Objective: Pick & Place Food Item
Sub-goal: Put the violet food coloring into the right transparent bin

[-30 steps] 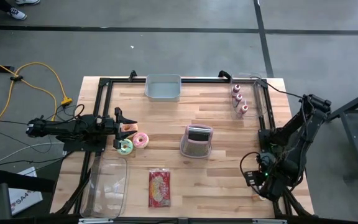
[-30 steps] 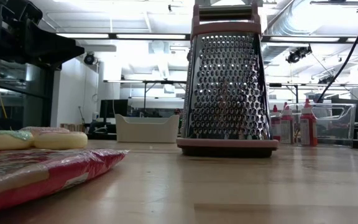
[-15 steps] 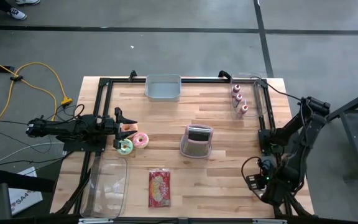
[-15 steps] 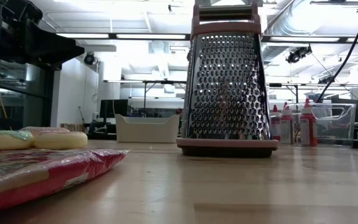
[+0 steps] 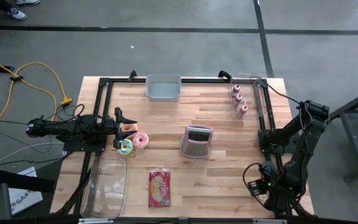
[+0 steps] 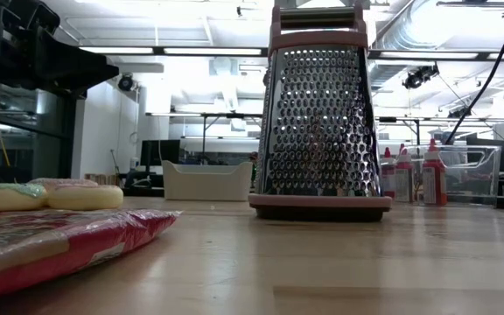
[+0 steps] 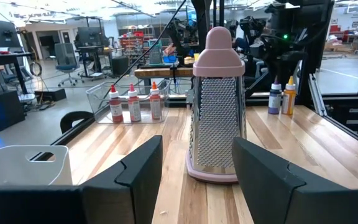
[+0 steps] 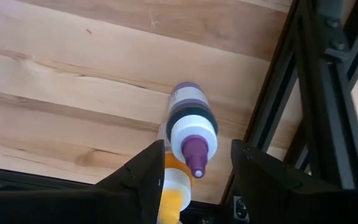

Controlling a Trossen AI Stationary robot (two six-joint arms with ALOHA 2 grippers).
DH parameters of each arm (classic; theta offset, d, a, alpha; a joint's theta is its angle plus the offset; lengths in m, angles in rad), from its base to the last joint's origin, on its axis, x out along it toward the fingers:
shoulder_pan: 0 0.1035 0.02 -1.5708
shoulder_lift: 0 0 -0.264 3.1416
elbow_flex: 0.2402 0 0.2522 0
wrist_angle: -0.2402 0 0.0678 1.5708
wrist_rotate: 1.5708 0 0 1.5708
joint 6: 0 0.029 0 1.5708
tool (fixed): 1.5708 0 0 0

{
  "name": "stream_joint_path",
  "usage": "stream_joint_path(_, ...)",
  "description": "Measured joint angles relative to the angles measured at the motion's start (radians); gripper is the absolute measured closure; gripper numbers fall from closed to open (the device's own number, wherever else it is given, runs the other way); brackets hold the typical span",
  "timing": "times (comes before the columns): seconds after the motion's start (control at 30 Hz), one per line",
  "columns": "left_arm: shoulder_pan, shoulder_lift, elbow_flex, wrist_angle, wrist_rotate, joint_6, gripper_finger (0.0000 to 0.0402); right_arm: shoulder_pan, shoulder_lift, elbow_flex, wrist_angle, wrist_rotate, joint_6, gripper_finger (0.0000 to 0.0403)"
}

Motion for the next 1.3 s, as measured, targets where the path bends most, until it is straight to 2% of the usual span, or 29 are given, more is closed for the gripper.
stream_joint_path(0.87,0.000,0.000,0.000,0.000,0.000,0.000,0.0214,-0.003,0.072,0.000,0.008,0.023,-0.010,0.0230)
stream_joint_path(1.17,0.000,0.000,0.000,0.000,0.000,0.000,0.0214,-0.003,0.072,0.000,0.015,0.017,-0.010,0.0277)
stream_joint_path(1.3,0.000,0.000,0.000,0.000,0.000,0.000,0.0214,-0.003,0.072,0.000,0.015,0.017,-0.010,0.0286)
